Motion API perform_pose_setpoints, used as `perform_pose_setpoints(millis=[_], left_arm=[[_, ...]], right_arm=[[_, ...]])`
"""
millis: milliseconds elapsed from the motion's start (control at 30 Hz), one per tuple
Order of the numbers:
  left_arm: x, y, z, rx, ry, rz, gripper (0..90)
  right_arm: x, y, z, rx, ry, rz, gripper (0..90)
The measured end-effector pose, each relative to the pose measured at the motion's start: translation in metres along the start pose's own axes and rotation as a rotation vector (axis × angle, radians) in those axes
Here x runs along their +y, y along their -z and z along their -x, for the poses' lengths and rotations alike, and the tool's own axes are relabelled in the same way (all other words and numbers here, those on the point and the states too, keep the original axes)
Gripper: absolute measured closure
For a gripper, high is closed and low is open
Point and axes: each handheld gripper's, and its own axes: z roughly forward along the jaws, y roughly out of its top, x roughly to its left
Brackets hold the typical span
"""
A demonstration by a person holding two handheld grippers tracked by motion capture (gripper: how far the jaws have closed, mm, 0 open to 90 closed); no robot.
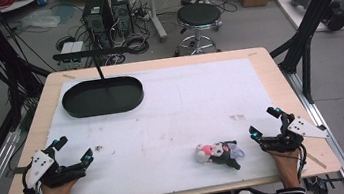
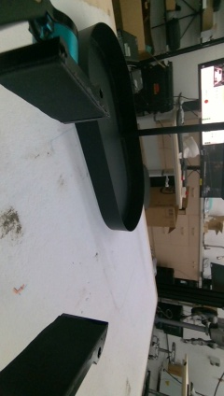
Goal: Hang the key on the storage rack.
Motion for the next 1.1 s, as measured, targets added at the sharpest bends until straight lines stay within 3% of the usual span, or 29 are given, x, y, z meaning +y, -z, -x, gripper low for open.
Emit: perform_pose_setpoints(millis=[267, 667, 933, 1100], left_arm=[[-0.0002, 0.0008, 0.0015, 0.004, -0.016, 0.008, 2.0], [-0.0001, 0.0004, 0.0007, 0.005, -0.006, 0.003, 2.0], [0.0002, 0.0, 0.0, 0.013, 0.002, 0.001, 2.0], [0.0003, -0.0004, 0.0001, 0.011, 0.003, -0.003, 1.9]], right_arm=[[0.0, -0.0002, -0.0002, 0.004, -0.001, -0.001, 0.4], [0.0002, -0.0012, 0.0003, 0.002, 0.01, -0.004, 0.4], [0.0011, -0.0011, 0.004, 0.008, -0.033, -0.005, 0.4], [0.0098, -0.0041, 0.0029, 0.011, -0.021, -0.022, 0.4]])
